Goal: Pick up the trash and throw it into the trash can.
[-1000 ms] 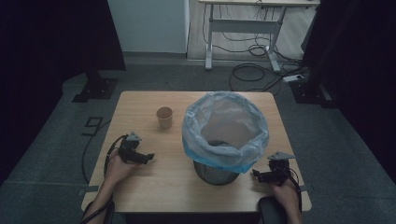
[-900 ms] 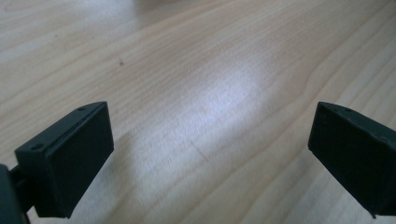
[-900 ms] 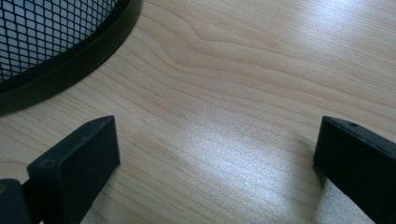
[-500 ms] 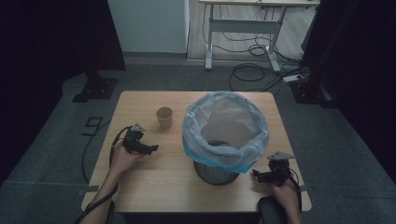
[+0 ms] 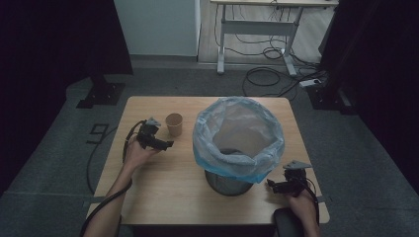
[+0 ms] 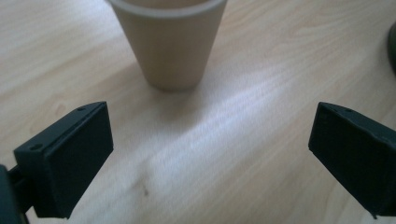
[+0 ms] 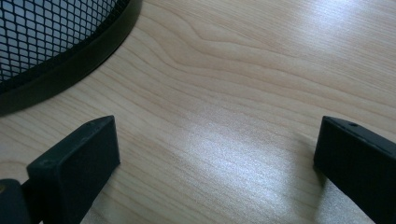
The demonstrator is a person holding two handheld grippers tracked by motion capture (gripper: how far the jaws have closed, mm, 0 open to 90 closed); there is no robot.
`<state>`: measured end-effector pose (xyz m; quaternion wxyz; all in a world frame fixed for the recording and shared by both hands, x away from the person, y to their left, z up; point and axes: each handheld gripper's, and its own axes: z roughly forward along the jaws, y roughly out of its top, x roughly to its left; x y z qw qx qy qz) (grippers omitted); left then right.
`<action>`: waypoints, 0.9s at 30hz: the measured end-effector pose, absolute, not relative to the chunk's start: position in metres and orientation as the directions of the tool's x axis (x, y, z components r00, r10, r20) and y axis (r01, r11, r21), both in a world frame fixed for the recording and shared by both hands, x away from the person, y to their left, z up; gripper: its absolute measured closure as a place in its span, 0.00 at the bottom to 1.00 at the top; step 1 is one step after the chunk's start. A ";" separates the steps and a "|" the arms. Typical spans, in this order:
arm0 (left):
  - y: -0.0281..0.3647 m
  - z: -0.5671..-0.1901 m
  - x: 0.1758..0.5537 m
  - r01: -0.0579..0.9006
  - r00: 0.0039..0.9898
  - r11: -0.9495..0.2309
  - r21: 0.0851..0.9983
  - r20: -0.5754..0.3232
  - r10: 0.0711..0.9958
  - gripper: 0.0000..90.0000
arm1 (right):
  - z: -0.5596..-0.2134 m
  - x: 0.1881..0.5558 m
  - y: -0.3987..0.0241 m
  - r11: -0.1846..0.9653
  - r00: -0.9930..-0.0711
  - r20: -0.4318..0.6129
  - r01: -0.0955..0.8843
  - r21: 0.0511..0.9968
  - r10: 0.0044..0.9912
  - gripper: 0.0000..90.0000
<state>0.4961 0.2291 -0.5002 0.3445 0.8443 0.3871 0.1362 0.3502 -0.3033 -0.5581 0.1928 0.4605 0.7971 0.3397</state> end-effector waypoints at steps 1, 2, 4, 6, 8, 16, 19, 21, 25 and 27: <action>0.227 -0.499 0.498 0.558 0.662 -0.465 0.688 -0.031 0.749 0.00 | -0.558 0.350 -0.303 0.345 -0.502 0.006 0.603 0.719 0.865 0.00; 0.227 -0.499 0.498 0.558 0.662 -0.465 0.688 -0.031 0.749 0.00 | -0.558 0.350 -0.303 0.345 -0.502 0.006 0.603 0.719 0.865 0.00; 0.225 -0.498 0.503 0.556 0.659 -0.466 0.689 -0.024 0.752 0.00 | -0.558 0.350 -0.303 0.345 -0.502 0.006 0.603 0.719 0.865 0.00; 0.223 -0.497 0.508 0.560 0.654 -0.457 0.691 -0.030 0.756 0.00 | -0.558 0.350 -0.303 0.345 -0.502 0.006 0.603 0.719 0.865 0.00; 0.222 -0.496 0.512 0.562 0.652 -0.453 0.692 -0.034 0.758 0.00 | -0.558 0.350 -0.303 0.345 -0.502 0.006 0.603 0.719 0.865 0.00; 0.216 -0.492 0.531 0.559 0.644 -0.456 0.693 -0.016 0.765 0.00 | -0.558 0.350 -0.303 0.345 -0.501 0.005 0.603 0.719 0.865 0.00; 0.211 -0.488 0.540 0.550 0.648 -0.462 0.696 -0.006 0.762 0.00 | -0.558 0.350 -0.303 0.345 -0.502 0.006 0.603 0.719 0.865 0.00; 0.209 -0.487 0.543 0.548 0.650 -0.470 0.692 0.002 0.760 0.00 | -0.558 0.350 -0.303 0.345 -0.502 0.006 0.603 0.719 0.865 0.00; 0.199 -0.485 0.552 0.541 0.652 -0.488 0.684 0.025 0.758 0.00 | -0.558 0.350 -0.303 0.345 -0.502 0.005 0.603 0.719 0.865 0.00; 0.196 -0.485 0.556 0.542 0.654 -0.490 0.683 0.024 0.756 0.00 | -0.558 0.350 -0.303 0.345 -0.502 0.006 0.603 0.719 0.865 0.00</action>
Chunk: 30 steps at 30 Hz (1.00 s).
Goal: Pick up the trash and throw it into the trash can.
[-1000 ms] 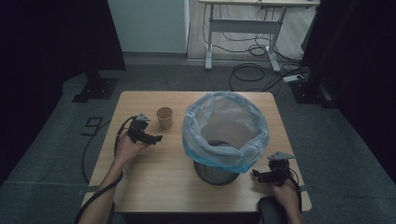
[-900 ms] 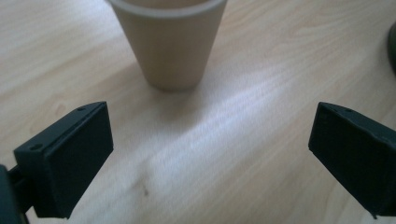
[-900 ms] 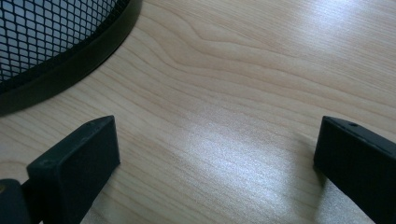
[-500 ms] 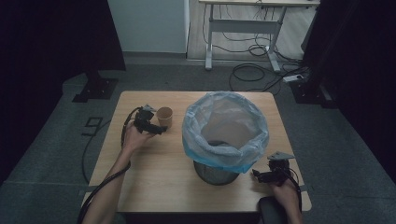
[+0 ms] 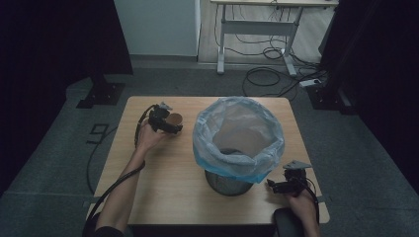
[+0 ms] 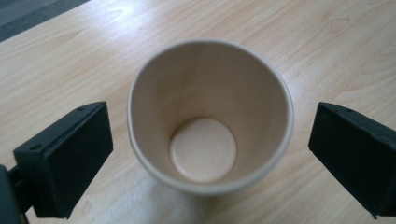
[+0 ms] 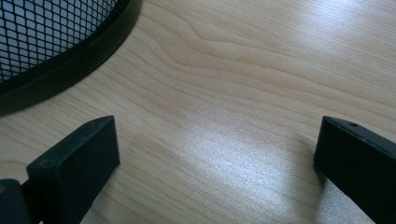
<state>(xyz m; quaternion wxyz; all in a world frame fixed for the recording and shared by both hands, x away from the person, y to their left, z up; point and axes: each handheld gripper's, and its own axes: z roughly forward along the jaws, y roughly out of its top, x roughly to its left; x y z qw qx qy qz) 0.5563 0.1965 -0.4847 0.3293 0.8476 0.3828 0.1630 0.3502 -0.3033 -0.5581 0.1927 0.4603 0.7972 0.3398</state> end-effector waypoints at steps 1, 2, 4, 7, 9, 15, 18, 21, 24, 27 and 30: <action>0.196 -0.485 0.556 0.542 0.654 -0.490 0.683 0.024 0.756 0.01 | -0.558 0.350 -0.303 0.345 -0.502 0.006 0.603 0.719 0.865 0.00; 0.194 -0.485 0.560 0.544 0.655 -0.496 0.677 0.026 0.755 0.02 | -0.558 0.350 -0.303 0.345 -0.502 0.006 0.603 0.719 0.865 0.00; 0.192 -0.485 0.562 0.547 0.654 -0.496 0.674 0.026 0.756 0.03 | -0.558 0.350 -0.303 0.346 -0.502 0.006 0.603 0.719 0.865 0.00; 0.188 -0.487 0.567 0.557 0.656 -0.500 0.663 0.018 0.755 0.11 | -0.558 0.350 -0.303 0.346 -0.503 0.005 0.603 0.719 0.864 0.00; 0.187 -0.487 0.568 0.560 0.653 -0.498 0.663 0.017 0.757 0.17 | -0.558 0.350 -0.303 0.346 -0.503 0.006 0.604 0.718 0.864 0.00; 0.183 -0.488 0.566 0.549 0.655 -0.502 0.668 0.029 0.755 0.24 | -0.558 0.350 -0.303 0.347 -0.503 0.006 0.603 0.718 0.864 0.00; 0.183 -0.485 0.565 0.550 0.657 -0.506 0.664 0.030 0.753 0.24 | -0.558 0.350 -0.303 0.347 -0.503 0.006 0.604 0.718 0.864 0.00; 0.184 -0.482 0.564 0.551 0.657 -0.502 0.667 0.025 0.754 0.24 | -0.558 0.350 -0.303 0.347 -0.503 0.005 0.603 0.718 0.864 0.00; 0.187 -0.476 0.563 0.551 0.661 -0.496 0.670 0.011 0.750 0.24 | -0.558 0.350 -0.303 0.347 -0.503 0.005 0.604 0.718 0.864 0.00; 0.189 -0.470 0.560 0.551 0.667 -0.498 0.669 0.005 0.745 0.24 | -0.558 0.350 -0.303 0.347 -0.503 0.005 0.604 0.718 0.864 0.00; 0.192 -0.458 0.556 0.546 0.676 -0.501 0.672 0.001 0.737 0.24 | -0.558 0.350 -0.303 0.347 -0.504 0.005 0.603 0.718 0.864 0.00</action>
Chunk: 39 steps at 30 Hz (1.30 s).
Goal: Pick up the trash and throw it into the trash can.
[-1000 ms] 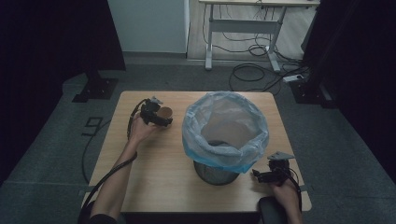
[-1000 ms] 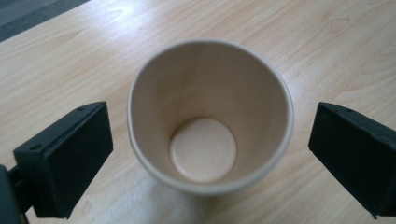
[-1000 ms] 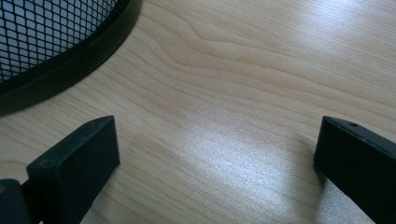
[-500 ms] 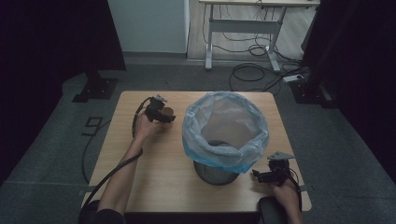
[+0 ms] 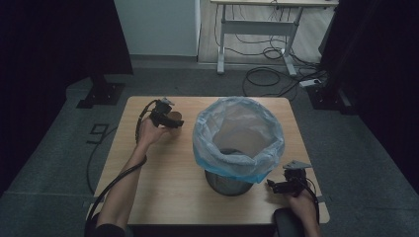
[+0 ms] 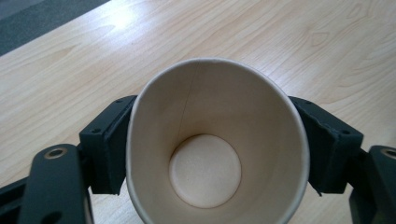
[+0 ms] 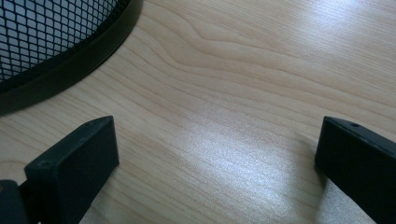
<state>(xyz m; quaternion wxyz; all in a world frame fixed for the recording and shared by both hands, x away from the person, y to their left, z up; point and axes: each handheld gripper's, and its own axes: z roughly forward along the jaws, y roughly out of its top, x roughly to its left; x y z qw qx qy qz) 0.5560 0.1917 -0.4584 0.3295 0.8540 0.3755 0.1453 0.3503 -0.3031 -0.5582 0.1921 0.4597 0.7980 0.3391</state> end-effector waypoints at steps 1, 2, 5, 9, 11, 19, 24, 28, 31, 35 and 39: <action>0.192 -0.458 0.556 0.546 0.676 -0.501 0.672 0.001 0.737 0.24 | -0.558 0.350 -0.303 0.347 -0.504 0.005 0.603 0.718 0.864 0.00; 0.193 -0.452 0.554 0.546 0.679 -0.494 0.676 -0.012 0.734 0.24 | -0.558 0.350 -0.303 0.347 -0.504 0.005 0.604 0.718 0.864 0.00; 0.193 -0.445 0.552 0.543 0.683 -0.495 0.679 -0.013 0.731 0.24 | -0.558 0.350 -0.303 0.347 -0.503 0.006 0.604 0.718 0.864 0.00; 0.193 -0.432 0.547 0.533 0.695 -0.503 0.681 -0.012 0.719 0.24 | -0.558 0.350 -0.303 0.347 -0.503 0.006 0.604 0.718 0.864 0.00; 0.192 -0.425 0.545 0.529 0.700 -0.505 0.682 -0.014 0.714 0.25 | -0.558 0.350 -0.303 0.347 -0.503 0.005 0.604 0.718 0.864 0.00; 0.193 -0.392 0.533 0.508 0.721 -0.513 0.692 -0.016 0.692 0.25 | -0.558 0.350 -0.303 0.347 -0.503 0.005 0.604 0.718 0.864 0.00; 0.194 -0.377 0.528 0.501 0.732 -0.516 0.695 -0.022 0.681 0.25 | -0.558 0.350 -0.303 0.347 -0.503 0.005 0.603 0.718 0.864 0.00; 0.193 -0.361 0.523 0.490 0.746 -0.529 0.693 -0.019 0.666 0.25 | -0.558 0.350 -0.302 0.345 -0.499 0.005 0.605 0.717 0.866 0.00; 0.191 -0.350 0.520 0.482 0.755 -0.542 0.688 -0.013 0.656 0.25 | -0.558 0.350 -0.302 0.343 -0.498 0.005 0.606 0.717 0.867 0.00; 0.189 -0.340 0.515 0.477 0.762 -0.553 0.683 -0.007 0.648 0.25 | -0.558 0.350 -0.302 0.343 -0.497 0.005 0.606 0.718 0.868 0.00; 0.188 -0.322 0.508 0.465 0.773 -0.567 0.681 0.000 0.634 0.25 | -0.558 0.350 -0.301 0.343 -0.497 0.005 0.606 0.718 0.868 0.00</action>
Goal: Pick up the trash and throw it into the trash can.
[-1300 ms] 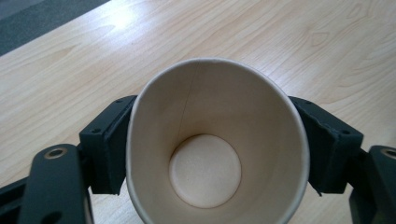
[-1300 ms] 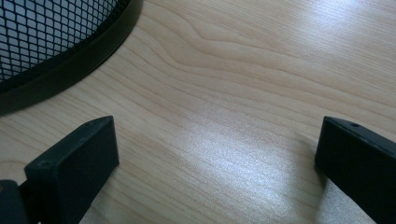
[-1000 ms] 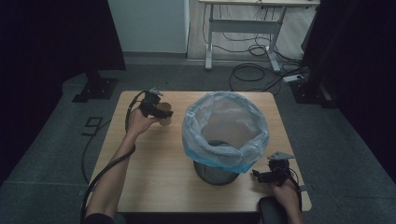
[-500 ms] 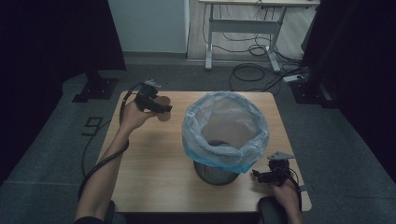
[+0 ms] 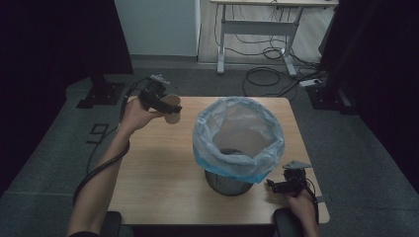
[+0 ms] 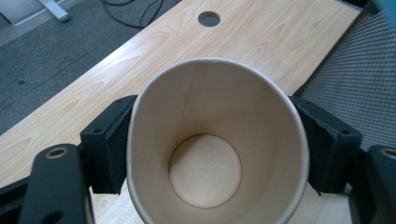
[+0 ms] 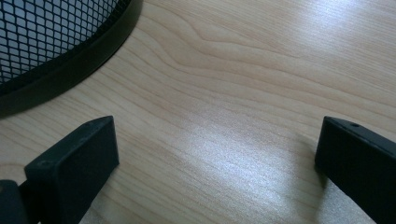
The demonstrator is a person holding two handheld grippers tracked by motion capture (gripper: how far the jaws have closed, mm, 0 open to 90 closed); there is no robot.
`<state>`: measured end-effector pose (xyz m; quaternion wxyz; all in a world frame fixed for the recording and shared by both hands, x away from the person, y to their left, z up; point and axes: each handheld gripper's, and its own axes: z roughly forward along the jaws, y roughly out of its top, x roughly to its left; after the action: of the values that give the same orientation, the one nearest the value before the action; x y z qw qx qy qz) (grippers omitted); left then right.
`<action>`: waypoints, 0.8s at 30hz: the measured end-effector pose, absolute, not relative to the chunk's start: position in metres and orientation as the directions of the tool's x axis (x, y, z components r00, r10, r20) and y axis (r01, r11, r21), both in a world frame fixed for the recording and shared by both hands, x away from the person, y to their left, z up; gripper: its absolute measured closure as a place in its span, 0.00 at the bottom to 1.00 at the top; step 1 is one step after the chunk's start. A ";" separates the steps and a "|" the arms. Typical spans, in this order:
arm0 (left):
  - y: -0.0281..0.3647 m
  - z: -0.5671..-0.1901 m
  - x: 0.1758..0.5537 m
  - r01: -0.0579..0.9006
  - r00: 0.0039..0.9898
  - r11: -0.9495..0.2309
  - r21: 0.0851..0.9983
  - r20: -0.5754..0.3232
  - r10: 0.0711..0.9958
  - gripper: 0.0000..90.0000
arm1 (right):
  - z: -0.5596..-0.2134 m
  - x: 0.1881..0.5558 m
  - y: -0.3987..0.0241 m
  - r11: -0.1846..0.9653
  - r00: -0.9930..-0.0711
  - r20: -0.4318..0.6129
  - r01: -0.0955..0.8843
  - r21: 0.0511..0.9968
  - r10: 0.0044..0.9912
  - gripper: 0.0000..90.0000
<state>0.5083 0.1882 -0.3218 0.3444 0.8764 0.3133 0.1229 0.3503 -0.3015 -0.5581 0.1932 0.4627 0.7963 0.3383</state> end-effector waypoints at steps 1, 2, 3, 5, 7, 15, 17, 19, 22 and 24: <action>0.188 -0.318 0.507 0.463 0.774 -0.565 0.683 0.000 0.634 0.25 | -0.558 0.350 -0.301 0.343 -0.497 0.005 0.606 0.718 0.868 0.00; 0.187 -0.314 0.505 0.458 0.777 -0.567 0.684 0.002 0.630 0.25 | -0.558 0.350 -0.301 0.343 -0.497 0.005 0.606 0.718 0.868 0.00; 0.187 -0.310 0.504 0.456 0.779 -0.568 0.685 0.002 0.627 0.25 | -0.558 0.350 -0.301 0.343 -0.497 0.005 0.606 0.718 0.868 0.00; 0.186 -0.302 0.501 0.448 0.785 -0.571 0.688 0.003 0.619 0.25 | -0.558 0.350 -0.301 0.343 -0.497 0.006 0.606 0.718 0.868 0.00; 0.184 -0.294 0.498 0.439 0.792 -0.574 0.691 0.004 0.611 0.25 | -0.558 0.350 -0.301 0.343 -0.497 0.005 0.606 0.718 0.868 0.00; 0.174 -0.264 0.487 0.408 0.815 -0.586 0.700 0.010 0.579 0.25 | -0.558 0.350 -0.301 0.343 -0.497 0.005 0.606 0.718 0.868 0.00; 0.170 -0.257 0.484 0.397 0.824 -0.588 0.705 0.008 0.566 0.25 | -0.558 0.350 -0.301 0.343 -0.497 0.005 0.606 0.718 0.868 0.00; 0.167 -0.253 0.482 0.390 0.829 -0.591 0.706 0.010 0.559 0.25 | -0.558 0.350 -0.301 0.343 -0.498 0.005 0.606 0.718 0.867 0.00; 0.159 -0.243 0.477 0.371 0.842 -0.598 0.710 0.015 0.539 0.25 | -0.558 0.350 -0.301 0.344 -0.498 0.005 0.605 0.718 0.867 0.00; 0.150 -0.234 0.471 0.348 0.857 -0.605 0.716 0.018 0.514 0.25 | -0.558 0.350 -0.301 0.344 -0.499 0.005 0.605 0.718 0.867 0.00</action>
<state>0.4711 0.1502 -0.2337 0.3724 0.8889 0.2425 0.1116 0.3502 -0.3012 -0.5582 0.1931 0.4618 0.7967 0.3387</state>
